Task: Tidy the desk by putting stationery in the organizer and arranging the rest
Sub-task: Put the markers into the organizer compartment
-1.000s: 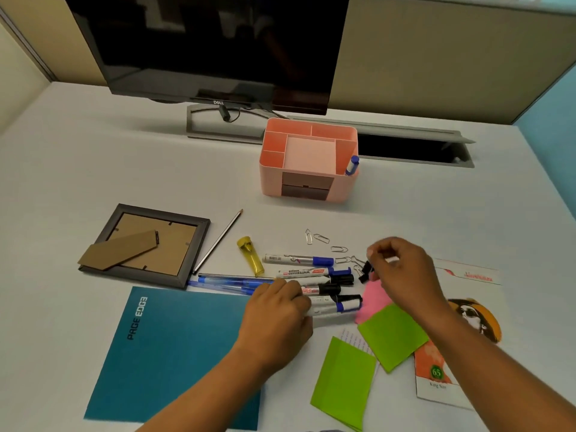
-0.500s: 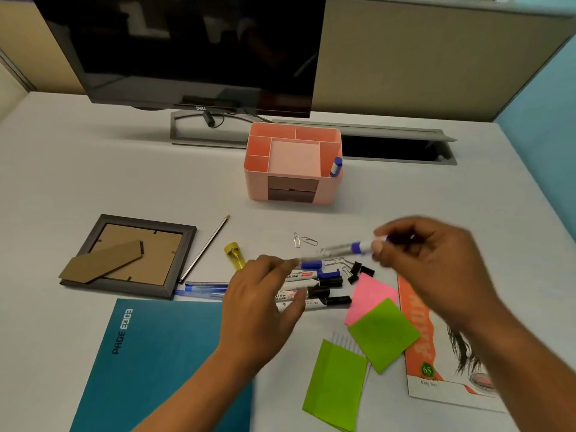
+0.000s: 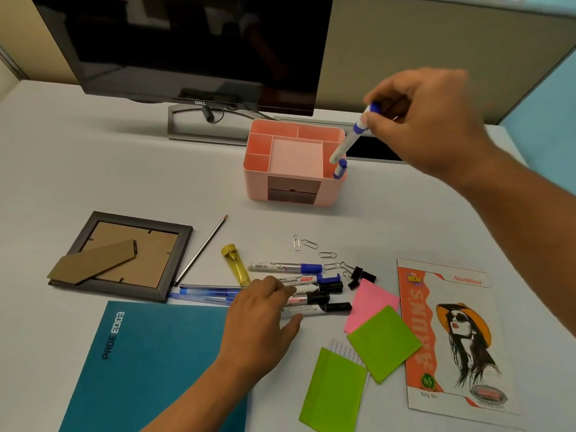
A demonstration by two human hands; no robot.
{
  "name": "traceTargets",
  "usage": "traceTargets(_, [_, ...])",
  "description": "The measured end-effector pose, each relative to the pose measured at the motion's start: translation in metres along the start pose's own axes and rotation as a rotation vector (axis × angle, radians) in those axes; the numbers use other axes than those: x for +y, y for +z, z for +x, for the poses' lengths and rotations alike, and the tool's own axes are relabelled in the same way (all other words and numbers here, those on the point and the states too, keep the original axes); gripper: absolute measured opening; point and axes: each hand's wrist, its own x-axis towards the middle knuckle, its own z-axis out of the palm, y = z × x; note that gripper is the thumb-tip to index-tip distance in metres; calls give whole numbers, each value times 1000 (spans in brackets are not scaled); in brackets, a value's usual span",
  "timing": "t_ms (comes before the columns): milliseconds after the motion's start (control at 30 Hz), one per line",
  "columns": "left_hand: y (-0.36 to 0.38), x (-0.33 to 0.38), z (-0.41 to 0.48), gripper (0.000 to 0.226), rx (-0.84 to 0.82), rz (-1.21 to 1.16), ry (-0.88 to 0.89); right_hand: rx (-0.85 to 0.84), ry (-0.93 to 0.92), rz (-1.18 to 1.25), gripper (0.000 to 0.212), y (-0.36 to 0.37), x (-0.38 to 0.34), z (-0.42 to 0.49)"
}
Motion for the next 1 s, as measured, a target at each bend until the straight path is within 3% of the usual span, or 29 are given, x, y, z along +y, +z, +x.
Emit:
traceTargets(133, [4,2,0,42,-15,14,16,-107,-77,-186,18,32,7,9])
traceTargets(333, [8,-2,4,40,-36,45,16,-274,13,-296,17,71,17,7])
traceTargets(567, [12,-3,12,25,-66,76,43,-290,99,-287,19,94,36,-7])
traceTargets(667, [15,-3,12,19,-101,89,63,-273,120,-287,35,94,40,-10])
traceTargets(733, [18,-4,13,14,-113,116,81,-212,156,-228,45,90,41,-17])
traceTargets(833, [19,-3,14,12,-129,192,106,-80,185,-47,34,81,35,-43])
traceTargets(1000, [13,6,13,15,-119,242,163,-191,328,228,8,74,11,-122])
